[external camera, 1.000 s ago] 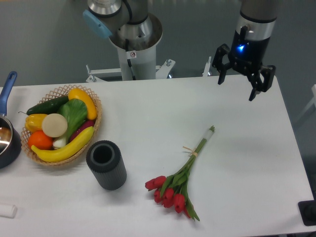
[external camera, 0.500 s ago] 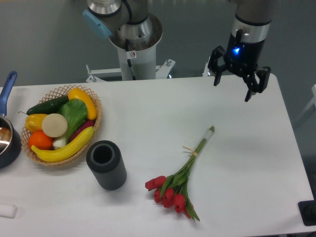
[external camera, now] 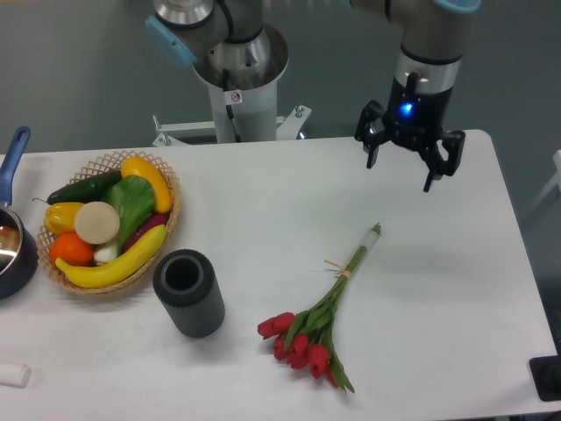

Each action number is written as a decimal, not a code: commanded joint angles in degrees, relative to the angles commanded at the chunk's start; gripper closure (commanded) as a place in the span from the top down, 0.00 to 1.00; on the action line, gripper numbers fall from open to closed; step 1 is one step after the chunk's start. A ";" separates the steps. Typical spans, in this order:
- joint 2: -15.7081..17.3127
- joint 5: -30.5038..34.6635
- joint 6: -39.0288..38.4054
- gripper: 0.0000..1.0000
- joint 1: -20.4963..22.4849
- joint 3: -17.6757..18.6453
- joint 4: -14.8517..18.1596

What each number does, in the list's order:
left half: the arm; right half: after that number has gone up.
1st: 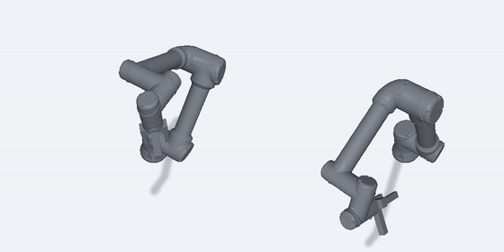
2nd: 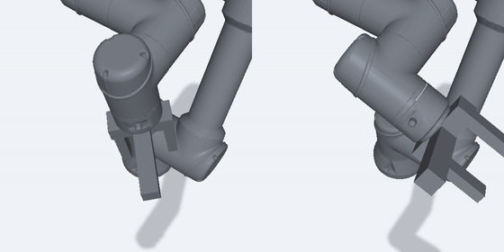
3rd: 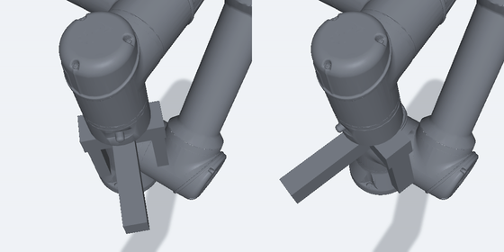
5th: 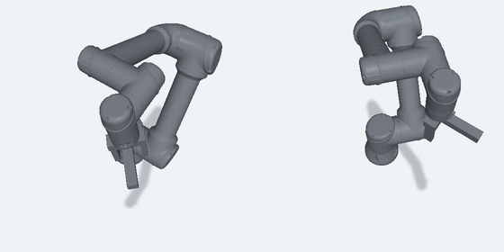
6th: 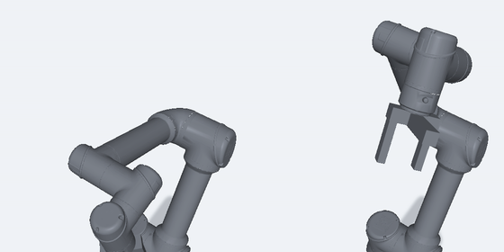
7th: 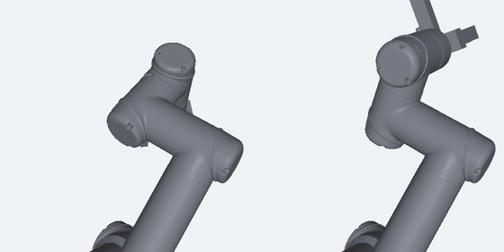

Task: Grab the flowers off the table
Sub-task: 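Move the open gripper down over the green tulip stems, then lower the gripper onto the stems and close it around them, then lift the gripped red tulip bouquet up off the table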

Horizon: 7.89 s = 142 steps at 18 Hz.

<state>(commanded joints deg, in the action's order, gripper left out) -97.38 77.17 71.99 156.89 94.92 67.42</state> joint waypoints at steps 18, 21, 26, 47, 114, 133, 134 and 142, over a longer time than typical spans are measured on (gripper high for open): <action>-11.17 3.78 -7.83 1.00 -6.86 5.00 -16.17; -13.18 3.78 -7.92 1.00 -7.74 6.15 -19.59; -15.64 3.78 -8.18 1.00 -8.18 6.59 -21.54; -22.33 3.78 -6.87 1.00 -9.76 4.66 -21.80; -14.34 0.70 -9.15 0.29 -8.36 0.09 -21.89; -6.69 -33.22 -18.03 0.29 0.96 -4.39 -21.98; -6.69 -33.22 -18.03 0.30 1.13 -4.48 -22.06; -6.77 -33.40 -18.12 0.29 1.40 -5.45 -22.68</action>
<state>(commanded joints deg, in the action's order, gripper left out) -104.15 43.77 53.88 158.29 89.47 44.74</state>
